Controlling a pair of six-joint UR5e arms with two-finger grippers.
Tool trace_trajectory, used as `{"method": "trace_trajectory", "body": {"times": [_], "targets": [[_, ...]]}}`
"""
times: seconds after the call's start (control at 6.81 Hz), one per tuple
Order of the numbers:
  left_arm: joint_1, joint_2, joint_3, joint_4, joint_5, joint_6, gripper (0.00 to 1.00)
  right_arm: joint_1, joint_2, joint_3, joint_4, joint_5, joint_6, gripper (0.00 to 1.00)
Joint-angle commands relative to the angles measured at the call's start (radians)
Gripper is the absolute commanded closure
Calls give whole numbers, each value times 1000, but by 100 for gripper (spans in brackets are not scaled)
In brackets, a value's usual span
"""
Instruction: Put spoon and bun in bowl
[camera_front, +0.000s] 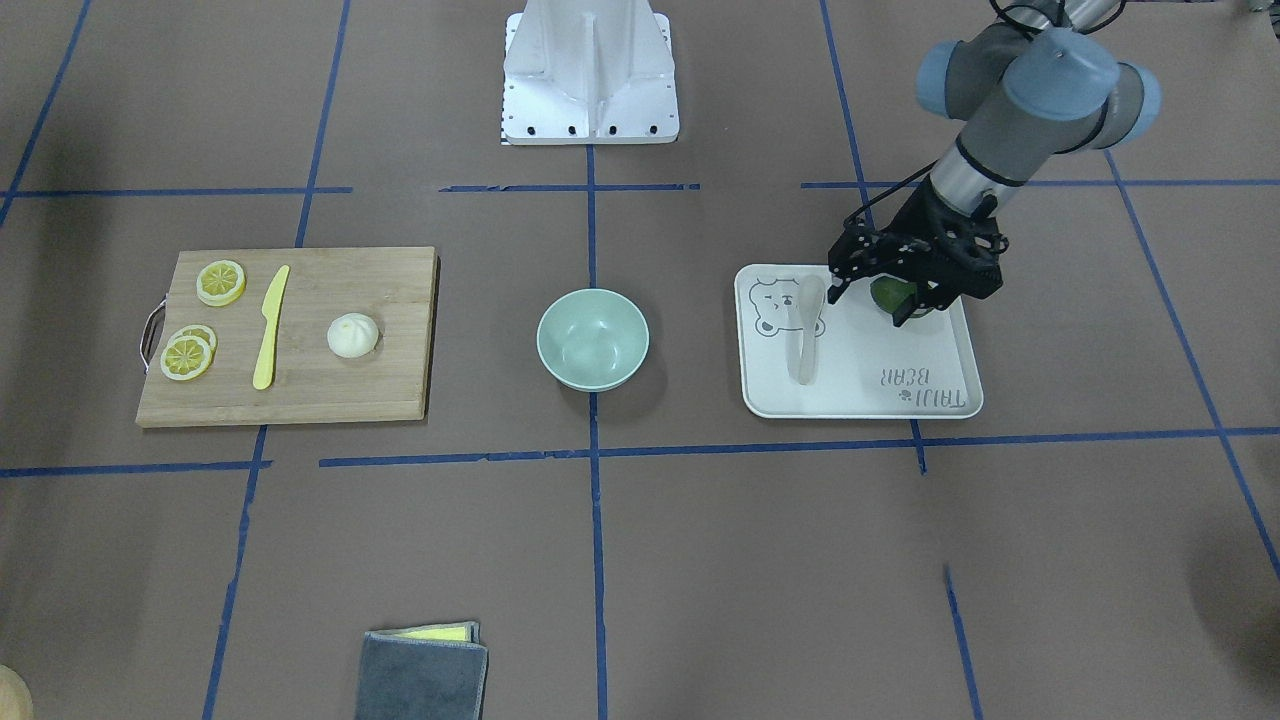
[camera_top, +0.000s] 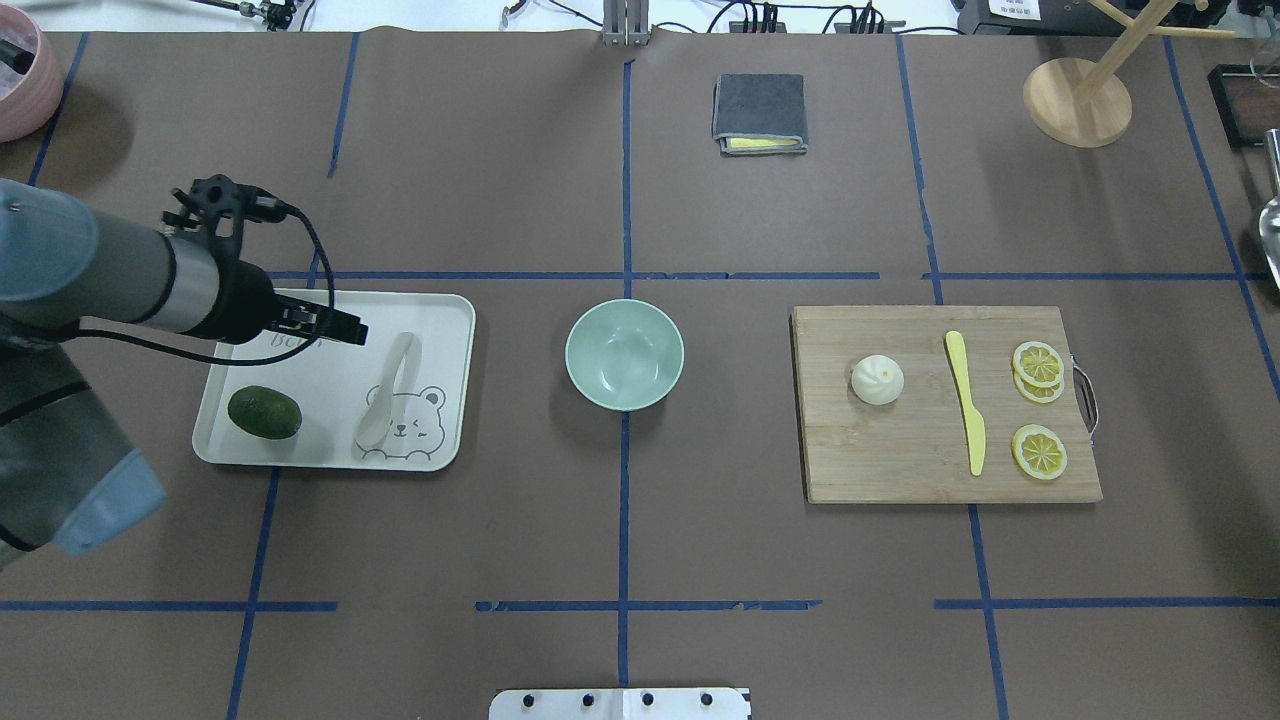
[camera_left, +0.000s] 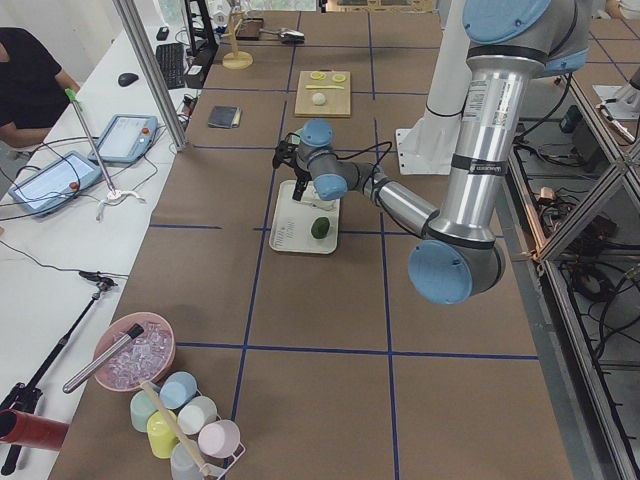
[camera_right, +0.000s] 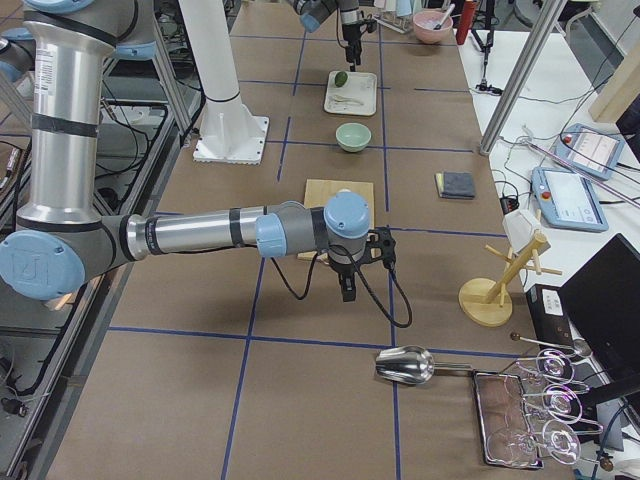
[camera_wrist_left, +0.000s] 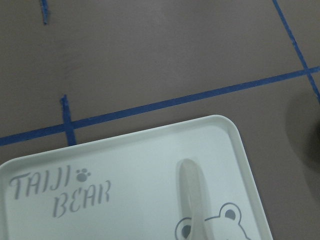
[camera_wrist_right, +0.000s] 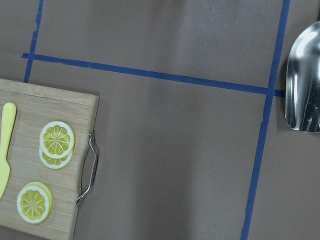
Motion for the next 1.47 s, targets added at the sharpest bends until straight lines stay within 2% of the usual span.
{"method": "trace_trajectory", "body": {"times": [0.0, 0.15, 0.59, 1.03, 1.17, 1.32], "targets": [[79, -114, 83, 140, 96, -8, 10, -1, -14, -5, -1, 32, 5, 0], [81, -132, 100, 158, 98, -7, 11, -1, -14, -8, -1, 40, 5, 0], [91, -127, 135, 158, 98, 2, 23, -1, -16, -18, -1, 72, 8, 0], [101, -127, 139, 159, 98, 2, 30, -1, -14, -21, 1, 81, 9, 0], [105, -123, 139, 159, 98, 2, 37, -1, -13, -22, -1, 89, 11, 0], [105, -123, 139, 162, 98, 4, 53, -1, -13, -22, 1, 89, 11, 0]]}}
